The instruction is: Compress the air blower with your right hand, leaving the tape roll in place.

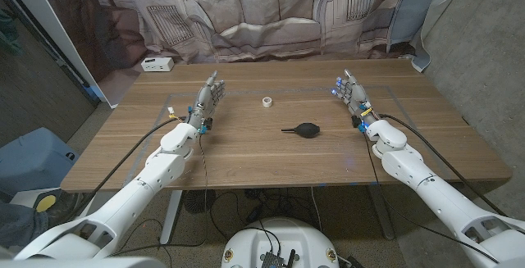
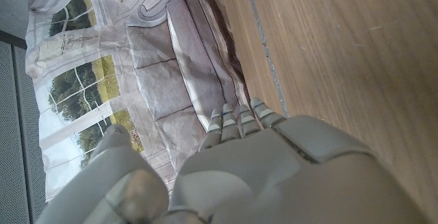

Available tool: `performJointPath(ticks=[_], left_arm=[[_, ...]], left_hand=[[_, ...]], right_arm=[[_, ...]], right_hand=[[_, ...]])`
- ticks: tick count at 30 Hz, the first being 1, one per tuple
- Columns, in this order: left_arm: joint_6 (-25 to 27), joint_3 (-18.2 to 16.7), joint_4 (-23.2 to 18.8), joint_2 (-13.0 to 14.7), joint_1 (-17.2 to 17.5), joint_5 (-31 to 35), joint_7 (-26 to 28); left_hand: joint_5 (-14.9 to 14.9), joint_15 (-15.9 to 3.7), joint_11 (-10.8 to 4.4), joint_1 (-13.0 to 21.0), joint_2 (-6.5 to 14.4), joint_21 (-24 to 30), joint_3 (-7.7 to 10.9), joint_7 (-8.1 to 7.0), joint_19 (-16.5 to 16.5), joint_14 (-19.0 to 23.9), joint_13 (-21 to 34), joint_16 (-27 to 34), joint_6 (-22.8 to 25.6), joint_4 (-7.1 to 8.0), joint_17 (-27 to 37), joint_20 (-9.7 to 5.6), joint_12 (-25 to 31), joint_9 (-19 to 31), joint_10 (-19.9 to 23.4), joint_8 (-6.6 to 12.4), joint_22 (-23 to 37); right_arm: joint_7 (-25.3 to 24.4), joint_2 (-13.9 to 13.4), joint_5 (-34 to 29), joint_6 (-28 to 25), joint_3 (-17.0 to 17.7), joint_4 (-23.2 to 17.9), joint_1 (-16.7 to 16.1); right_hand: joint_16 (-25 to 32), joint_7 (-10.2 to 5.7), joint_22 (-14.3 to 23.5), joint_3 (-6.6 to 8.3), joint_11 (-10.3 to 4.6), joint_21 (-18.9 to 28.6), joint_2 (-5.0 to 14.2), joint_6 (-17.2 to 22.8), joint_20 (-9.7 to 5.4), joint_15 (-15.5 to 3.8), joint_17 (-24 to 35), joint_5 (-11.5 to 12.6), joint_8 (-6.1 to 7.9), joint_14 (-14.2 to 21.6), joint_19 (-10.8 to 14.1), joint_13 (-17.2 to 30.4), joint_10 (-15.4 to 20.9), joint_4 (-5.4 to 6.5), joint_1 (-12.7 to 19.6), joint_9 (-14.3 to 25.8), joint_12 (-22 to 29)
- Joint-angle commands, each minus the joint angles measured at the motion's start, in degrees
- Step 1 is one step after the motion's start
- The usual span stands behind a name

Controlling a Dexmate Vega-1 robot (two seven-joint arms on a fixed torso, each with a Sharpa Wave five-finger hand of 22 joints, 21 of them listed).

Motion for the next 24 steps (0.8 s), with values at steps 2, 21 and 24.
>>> performJointPath(ticks=[2, 21, 24], left_arm=[[0.6, 0.5, -4.8, 1.6, 2.4, 3.7, 4.6], [-2.1, 0.2, -5.8, 2.7, 3.4, 3.0, 0.8], [-1.1, 0.8, -6.2, 3.1, 3.2, 4.5, 1.8]], left_hand=[[0.3, 0.57, -0.11, 0.5, 0.1, 0.0, 0.56, 0.2, -0.1, 0.3, -0.1, 0.5, 0.5, -0.11, 0.2, 0.59, 0.4, 0.2, 0.8, 0.44, 0.3], [0.3, 1.23, 0.45, 0.8, 0.3, -0.2, 0.6, 0.56, 1.7, 2.1, -1.0, 0.9, 1.6, -0.58, 0.2, 1.25, 0.9, 0.2, 2.1, 0.72, 0.3], [0.3, 1.27, 0.66, 0.9, 0.3, -0.2, 0.6, 0.69, 2.0, 2.5, -1.2, 1.0, 1.6, -0.65, 0.2, 1.32, 1.0, 0.2, 2.3, 0.71, 0.3]], right_arm=[[1.5, -0.5, -0.4, 2.2, 0.0, -0.2, -1.0], [1.3, -3.6, -1.7, 5.8, 1.7, -5.8, -4.7], [2.6, -3.6, -0.8, 7.2, 2.1, -6.0, -5.2]], right_hand=[[0.3, 0.13, 0.2, 0.3, 0.12, 0.1, -0.03, 0.5, 0.03, 0.05, 0.1, 0.2, 0.34, 0.8, 0.5, 0.3, 0.8, -0.08, 0.4, 0.2, 0.4], [0.1, 0.18, 0.2, 0.17, -0.12, -0.4, -0.01, 1.2, 0.18, 0.04, 0.1, 0.2, 0.42, 1.1, 0.7, 0.3, 1.2, -0.29, 0.4, 0.2, 0.3], [0.1, 0.12, 0.2, 0.19, 0.19, -0.6, 0.08, 2.0, 0.24, 0.09, 0.2, 0.2, 0.68, 1.3, 0.8, 0.3, 1.4, -0.37, 0.5, 0.3, 0.3]])
